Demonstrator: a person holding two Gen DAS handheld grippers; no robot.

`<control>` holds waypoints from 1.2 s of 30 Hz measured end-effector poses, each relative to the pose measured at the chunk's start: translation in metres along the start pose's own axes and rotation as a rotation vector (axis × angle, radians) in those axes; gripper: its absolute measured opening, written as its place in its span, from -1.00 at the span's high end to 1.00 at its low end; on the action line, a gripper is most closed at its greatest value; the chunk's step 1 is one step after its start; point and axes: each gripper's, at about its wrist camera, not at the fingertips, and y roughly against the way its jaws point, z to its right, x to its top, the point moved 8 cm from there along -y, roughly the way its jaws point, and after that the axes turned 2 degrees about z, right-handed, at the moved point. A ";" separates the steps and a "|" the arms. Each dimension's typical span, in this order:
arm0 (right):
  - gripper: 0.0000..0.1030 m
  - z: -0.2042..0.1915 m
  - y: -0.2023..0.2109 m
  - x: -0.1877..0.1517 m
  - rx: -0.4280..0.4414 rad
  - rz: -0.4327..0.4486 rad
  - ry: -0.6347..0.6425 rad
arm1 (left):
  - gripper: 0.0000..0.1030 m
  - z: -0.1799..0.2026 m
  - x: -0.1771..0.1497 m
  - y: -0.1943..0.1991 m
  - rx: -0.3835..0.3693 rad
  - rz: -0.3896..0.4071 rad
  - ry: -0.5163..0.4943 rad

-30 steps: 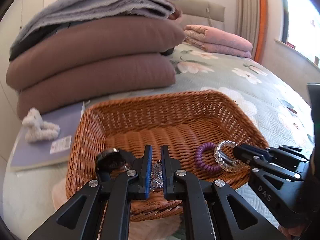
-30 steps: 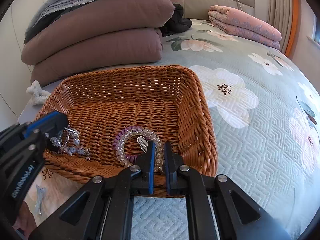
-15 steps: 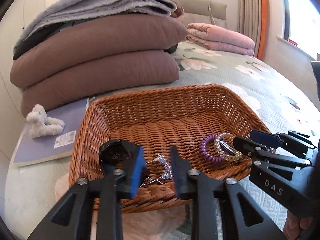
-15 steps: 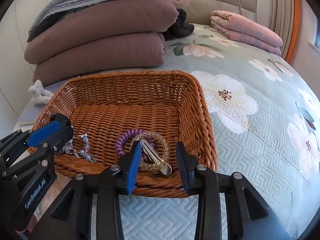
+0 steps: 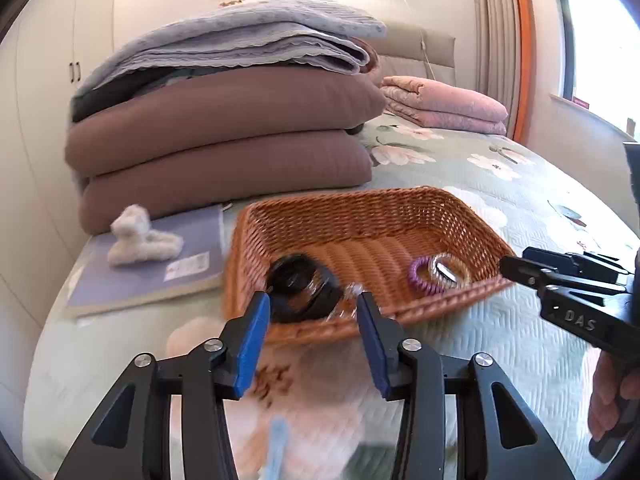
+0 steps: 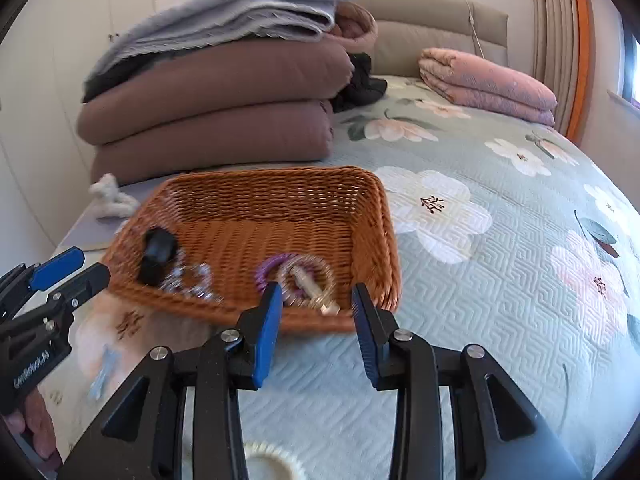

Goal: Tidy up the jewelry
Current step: 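Grasp the white coil hair tie with the right gripper while the left grasps the gold charm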

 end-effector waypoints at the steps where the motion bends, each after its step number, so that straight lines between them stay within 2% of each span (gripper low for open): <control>1: 0.28 -0.003 0.006 -0.005 0.000 0.004 0.011 | 0.06 -0.003 -0.006 0.009 -0.003 0.005 0.001; 15: 0.28 -0.011 0.043 -0.079 -0.001 -0.039 0.009 | 0.05 -0.041 -0.105 0.093 0.007 -0.014 -0.011; 21: 0.28 0.001 0.047 -0.105 -0.015 -0.065 -0.017 | 0.05 -0.060 -0.145 0.105 0.037 -0.055 -0.010; 25: 0.28 0.007 0.044 -0.116 -0.018 -0.087 -0.032 | 0.05 -0.058 -0.169 0.111 0.006 -0.094 -0.032; 30: 0.28 0.006 0.036 -0.120 -0.018 -0.101 -0.037 | 0.05 -0.047 -0.187 0.116 -0.027 -0.110 -0.079; 36: 0.28 0.006 0.026 -0.123 -0.029 -0.116 -0.046 | 0.05 -0.045 -0.191 0.113 -0.018 -0.135 -0.095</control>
